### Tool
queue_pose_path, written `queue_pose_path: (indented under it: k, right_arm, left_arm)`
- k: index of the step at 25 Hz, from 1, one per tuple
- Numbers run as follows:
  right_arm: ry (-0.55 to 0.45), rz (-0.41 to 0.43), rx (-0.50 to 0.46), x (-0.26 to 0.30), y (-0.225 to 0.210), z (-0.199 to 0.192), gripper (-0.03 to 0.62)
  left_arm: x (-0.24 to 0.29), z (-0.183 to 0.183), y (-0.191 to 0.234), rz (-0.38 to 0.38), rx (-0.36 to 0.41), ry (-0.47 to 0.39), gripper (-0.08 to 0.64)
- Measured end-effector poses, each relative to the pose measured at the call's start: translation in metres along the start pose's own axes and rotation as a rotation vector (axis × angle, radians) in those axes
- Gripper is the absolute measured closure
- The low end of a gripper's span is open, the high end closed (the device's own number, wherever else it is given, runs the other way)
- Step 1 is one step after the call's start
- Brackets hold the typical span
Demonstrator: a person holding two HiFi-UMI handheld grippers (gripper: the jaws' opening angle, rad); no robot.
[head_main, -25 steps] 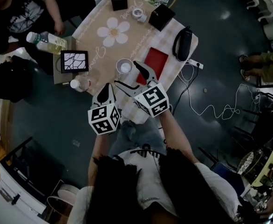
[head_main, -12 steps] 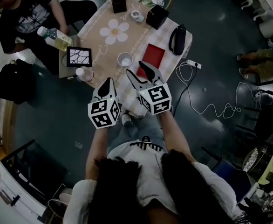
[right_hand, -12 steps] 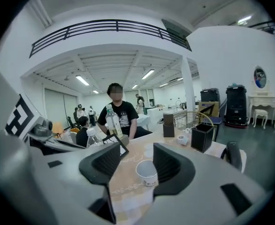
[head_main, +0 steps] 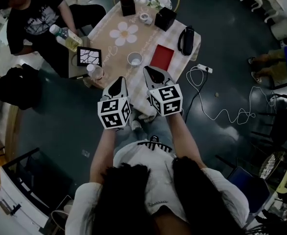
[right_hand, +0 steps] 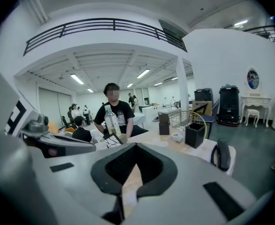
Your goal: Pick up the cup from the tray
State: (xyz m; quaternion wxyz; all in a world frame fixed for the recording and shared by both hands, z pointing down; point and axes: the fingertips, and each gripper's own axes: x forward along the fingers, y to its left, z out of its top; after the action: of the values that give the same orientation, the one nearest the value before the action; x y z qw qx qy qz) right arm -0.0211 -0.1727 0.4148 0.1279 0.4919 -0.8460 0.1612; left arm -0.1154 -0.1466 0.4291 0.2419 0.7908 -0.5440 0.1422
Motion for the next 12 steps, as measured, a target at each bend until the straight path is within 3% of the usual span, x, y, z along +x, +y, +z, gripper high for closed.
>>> queue_pose_path:
  k: [3,12]
  right_arm:
    - [0.042,-0.059,0.017,-0.007,-0.006,-0.009,0.586]
    - [0.085,-0.098,-0.075,-0.022,0.004,-0.012,0.586]
  left_arm:
    - [-0.007,0.0,-0.003,-0.006,0.009,-0.003,0.554]
    - [-0.022,-0.002,-0.003,-0.028,0.002,-0.022,0.554]
